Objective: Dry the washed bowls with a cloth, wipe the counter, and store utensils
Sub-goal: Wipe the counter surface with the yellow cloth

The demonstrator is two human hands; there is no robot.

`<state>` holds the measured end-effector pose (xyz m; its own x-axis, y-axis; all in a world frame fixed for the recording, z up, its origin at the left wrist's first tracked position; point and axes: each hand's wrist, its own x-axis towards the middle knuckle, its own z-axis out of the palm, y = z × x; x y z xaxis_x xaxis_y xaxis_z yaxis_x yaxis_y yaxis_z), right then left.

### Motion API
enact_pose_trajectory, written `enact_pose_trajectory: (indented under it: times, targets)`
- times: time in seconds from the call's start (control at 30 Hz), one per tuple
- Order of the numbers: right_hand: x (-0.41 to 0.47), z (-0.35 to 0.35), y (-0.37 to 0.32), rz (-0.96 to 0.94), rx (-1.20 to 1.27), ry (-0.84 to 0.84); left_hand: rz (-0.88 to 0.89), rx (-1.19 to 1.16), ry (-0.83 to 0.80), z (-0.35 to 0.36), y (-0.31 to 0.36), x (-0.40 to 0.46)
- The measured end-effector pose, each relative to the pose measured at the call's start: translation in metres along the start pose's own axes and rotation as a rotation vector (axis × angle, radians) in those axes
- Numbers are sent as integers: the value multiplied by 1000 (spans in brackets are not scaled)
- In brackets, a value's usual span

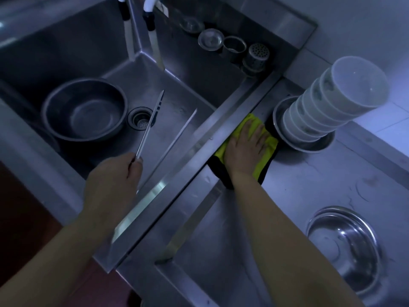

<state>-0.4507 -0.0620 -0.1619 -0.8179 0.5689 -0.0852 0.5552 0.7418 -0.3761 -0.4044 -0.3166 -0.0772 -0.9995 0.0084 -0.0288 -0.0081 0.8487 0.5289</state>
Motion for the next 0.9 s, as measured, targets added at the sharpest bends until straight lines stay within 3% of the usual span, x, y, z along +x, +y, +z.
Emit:
enact_pose_trajectory:
  times: [0.47,0.6,0.73,0.9]
  targets:
    - [-217,35,-44,-130,61,-23,-8,-36,61,-36,-48,-25]
    - [-245,34,-47,-79,74,-63,6,-35,55,-41,-52,-27]
    - [-217,7,-35,-209,215,114,11,-19,43,-43,-51,-26]
    - [-118,-35,-44,-223,376,404,6,8,28,-43,-48,-17]
